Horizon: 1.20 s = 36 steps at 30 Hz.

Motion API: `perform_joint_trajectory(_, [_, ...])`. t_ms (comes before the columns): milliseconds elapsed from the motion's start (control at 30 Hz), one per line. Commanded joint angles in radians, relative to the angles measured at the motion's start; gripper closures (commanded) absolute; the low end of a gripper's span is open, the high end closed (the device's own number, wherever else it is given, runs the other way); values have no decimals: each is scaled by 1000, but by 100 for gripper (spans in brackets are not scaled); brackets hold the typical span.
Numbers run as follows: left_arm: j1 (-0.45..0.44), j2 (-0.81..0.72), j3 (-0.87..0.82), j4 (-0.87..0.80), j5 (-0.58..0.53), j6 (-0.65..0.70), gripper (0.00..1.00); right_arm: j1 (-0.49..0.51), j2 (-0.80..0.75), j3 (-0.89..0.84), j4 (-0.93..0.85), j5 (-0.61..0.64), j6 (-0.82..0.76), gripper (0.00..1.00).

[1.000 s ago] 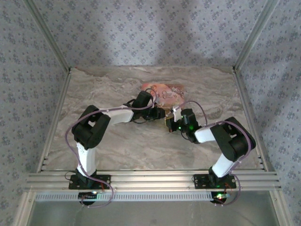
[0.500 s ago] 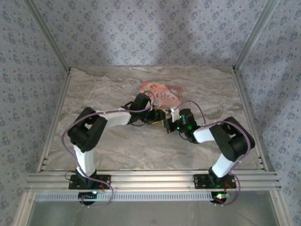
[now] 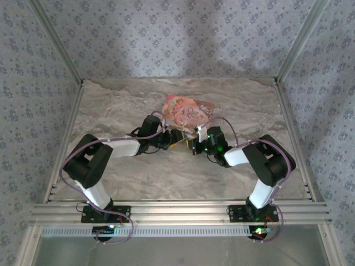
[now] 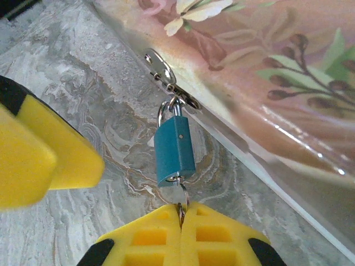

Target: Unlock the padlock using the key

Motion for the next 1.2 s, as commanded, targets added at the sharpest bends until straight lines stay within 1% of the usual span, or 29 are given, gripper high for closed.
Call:
perform_joint_trajectory(0, [11,-14,-58,199,-17,-120,43,15,6,29,53,-26,57,100])
perform_joint_trajectory(233, [12,51,-113,410,-43,-230,51,28,-10,29,33,-26,152,100])
perform_joint_trajectory(300, [11,64,-121,444,-53,-245,53,28,-19,27,15,-18,172,100])
perform_joint_trajectory(400, [10,81,-119,455,-57,-251,54,29,-29,36,-27,-12,208,100])
perform_joint_trajectory(567, [8,104,-120,460,-64,-268,56,34,-37,28,-24,-19,266,100])
perform_joint_trajectory(900, [-13,145,-88,470,-53,-287,56,42,-52,36,-41,-25,295,100])
perform_joint_trajectory(1167, [-25,171,-66,487,-53,-305,59,48,-58,44,-45,-28,311,100])
